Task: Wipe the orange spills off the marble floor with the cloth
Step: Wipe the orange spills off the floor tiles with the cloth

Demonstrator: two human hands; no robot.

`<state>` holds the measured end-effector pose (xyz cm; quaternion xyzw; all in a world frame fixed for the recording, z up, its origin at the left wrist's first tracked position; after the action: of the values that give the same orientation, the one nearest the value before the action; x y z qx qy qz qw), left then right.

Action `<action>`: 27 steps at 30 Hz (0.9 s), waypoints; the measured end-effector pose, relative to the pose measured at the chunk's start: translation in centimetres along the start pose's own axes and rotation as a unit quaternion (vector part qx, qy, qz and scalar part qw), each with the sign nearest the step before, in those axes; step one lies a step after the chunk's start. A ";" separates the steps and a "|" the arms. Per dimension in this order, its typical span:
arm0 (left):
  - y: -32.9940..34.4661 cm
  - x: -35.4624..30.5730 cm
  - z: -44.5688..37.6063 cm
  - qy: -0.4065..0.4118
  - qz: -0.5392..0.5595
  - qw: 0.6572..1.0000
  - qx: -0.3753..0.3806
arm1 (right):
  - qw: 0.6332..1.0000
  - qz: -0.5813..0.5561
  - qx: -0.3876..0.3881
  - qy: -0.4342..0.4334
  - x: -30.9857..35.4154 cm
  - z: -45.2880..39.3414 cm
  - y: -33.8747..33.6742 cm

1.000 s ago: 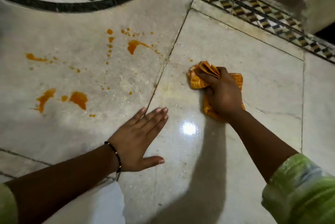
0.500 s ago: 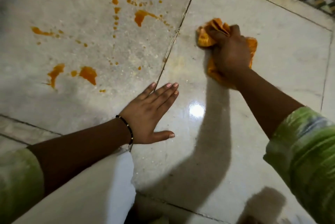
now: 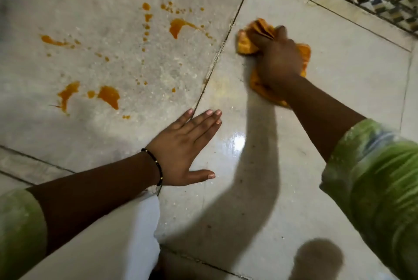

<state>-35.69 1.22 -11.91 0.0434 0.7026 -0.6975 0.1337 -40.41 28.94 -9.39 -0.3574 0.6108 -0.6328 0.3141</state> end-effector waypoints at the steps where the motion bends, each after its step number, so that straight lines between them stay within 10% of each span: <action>1: 0.0 0.0 0.0 0.001 0.001 1.000 0.001 | 1.000 0.005 -0.002 0.015 -1.5 0.7 -0.2; 11: -0.2 -0.2 0.0 -0.009 -0.003 1.000 0.014 | 0.993 0.013 0.005 -0.116 3.1 8.1 0.2; 16: -0.2 -0.2 0.0 -0.008 -0.007 1.000 0.013 | 0.999 -0.013 -0.003 -0.032 -1.4 2.6 0.0; 22: -0.3 -0.3 -0.1 -0.013 -0.007 1.000 0.025 | 0.996 -0.042 -0.026 0.077 -4.7 14.5 -0.5; 27: 0.0 -0.2 -0.2 -0.008 -0.017 0.999 0.025 | 0.999 -0.046 -0.010 -0.023 1.7 14.7 0.4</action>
<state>-35.55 1.41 -11.83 0.0289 0.6842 -0.7177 0.1262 -29.05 19.40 -9.68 -0.4031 0.5926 -0.6321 0.2947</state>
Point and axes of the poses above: each hand's wrist, its own z-axis away from the middle knuckle, its own y-axis out of the palm, x = y × z, the point moved 1 cm from there along -z, towards the middle knuckle, and after that the axes turned 10 degrees about y, right-handed, at the moved point
